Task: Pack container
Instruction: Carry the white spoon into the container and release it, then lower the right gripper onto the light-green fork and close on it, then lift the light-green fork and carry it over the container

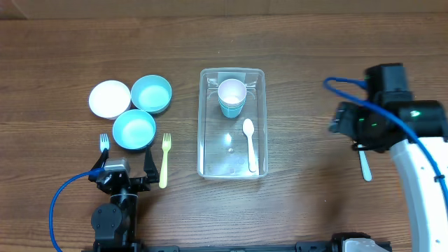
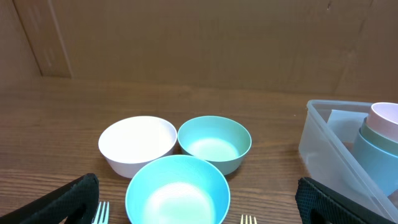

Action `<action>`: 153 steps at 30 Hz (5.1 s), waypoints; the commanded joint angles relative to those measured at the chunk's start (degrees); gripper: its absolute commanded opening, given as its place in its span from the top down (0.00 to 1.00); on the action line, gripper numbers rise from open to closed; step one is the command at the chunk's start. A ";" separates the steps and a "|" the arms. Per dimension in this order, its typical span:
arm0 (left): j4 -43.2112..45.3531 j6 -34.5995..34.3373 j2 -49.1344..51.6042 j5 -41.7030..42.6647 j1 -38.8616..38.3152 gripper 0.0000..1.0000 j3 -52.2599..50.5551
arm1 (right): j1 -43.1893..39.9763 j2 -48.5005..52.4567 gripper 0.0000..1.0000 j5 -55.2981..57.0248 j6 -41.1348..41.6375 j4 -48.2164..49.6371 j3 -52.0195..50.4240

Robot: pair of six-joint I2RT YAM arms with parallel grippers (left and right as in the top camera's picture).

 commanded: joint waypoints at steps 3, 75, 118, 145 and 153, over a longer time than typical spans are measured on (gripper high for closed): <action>0.22 1.46 -0.55 -0.48 0.72 0.00 -0.20 | -10.19 2.82 0.23 0.55 -5.44 1.79 -3.69; 0.22 1.46 -0.55 -0.50 0.72 0.00 -0.20 | -13.81 24.81 0.31 -8.63 -16.70 28.74 -17.68; 0.22 1.46 -0.55 -0.50 0.72 0.00 -0.20 | -12.76 25.11 0.84 -2.12 -30.45 30.42 -19.30; 0.22 1.46 -0.55 -0.50 0.72 0.00 -0.20 | 1.92 22.95 0.96 -17.07 -19.06 4.70 8.81; 0.22 1.46 -0.55 -0.48 0.72 0.00 -0.20 | 13.42 20.37 0.96 -17.07 -12.72 5.03 9.60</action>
